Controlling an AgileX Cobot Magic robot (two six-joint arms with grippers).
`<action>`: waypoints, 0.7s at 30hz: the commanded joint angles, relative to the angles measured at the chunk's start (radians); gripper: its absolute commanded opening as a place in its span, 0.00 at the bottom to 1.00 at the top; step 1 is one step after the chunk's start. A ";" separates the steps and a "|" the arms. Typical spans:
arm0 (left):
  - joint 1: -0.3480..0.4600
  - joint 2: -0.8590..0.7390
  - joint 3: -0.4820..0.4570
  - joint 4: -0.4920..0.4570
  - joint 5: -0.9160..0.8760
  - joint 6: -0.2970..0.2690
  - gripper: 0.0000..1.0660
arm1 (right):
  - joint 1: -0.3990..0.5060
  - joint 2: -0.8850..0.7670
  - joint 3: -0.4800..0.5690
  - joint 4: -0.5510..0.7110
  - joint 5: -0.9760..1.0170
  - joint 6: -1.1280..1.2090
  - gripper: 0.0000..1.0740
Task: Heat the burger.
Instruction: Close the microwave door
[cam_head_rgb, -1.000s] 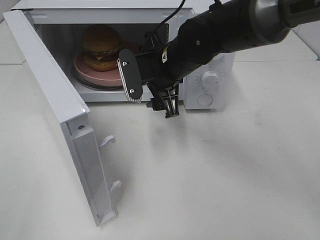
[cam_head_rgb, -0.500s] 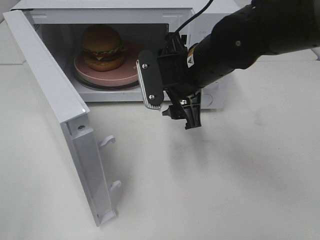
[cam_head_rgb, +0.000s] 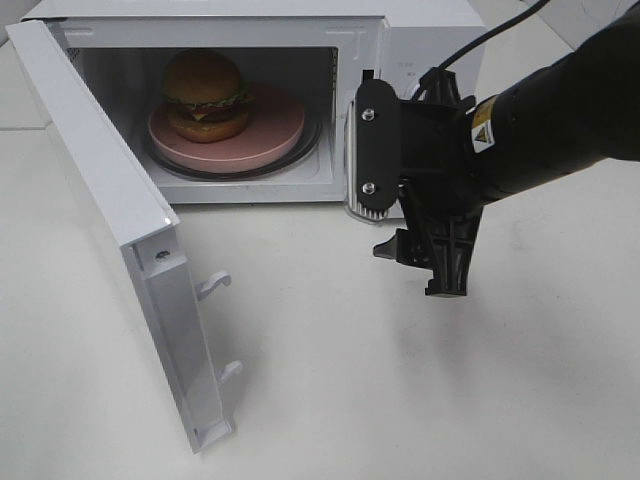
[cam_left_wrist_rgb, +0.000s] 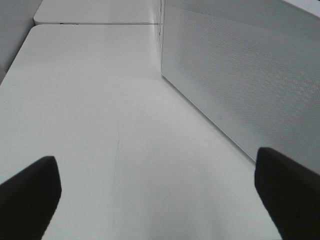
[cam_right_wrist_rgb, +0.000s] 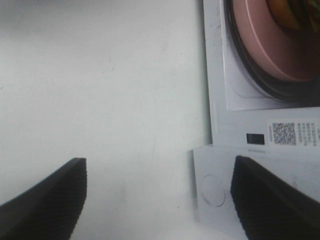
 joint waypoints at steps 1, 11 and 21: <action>0.002 -0.025 0.002 -0.009 -0.008 -0.002 0.97 | 0.000 -0.044 0.019 0.004 0.056 0.086 0.71; 0.002 -0.025 0.002 -0.009 -0.008 -0.002 0.97 | 0.000 -0.184 0.025 0.003 0.311 0.520 0.71; 0.002 -0.025 0.002 -0.009 -0.008 -0.002 0.97 | 0.000 -0.372 0.025 0.004 0.579 0.789 0.71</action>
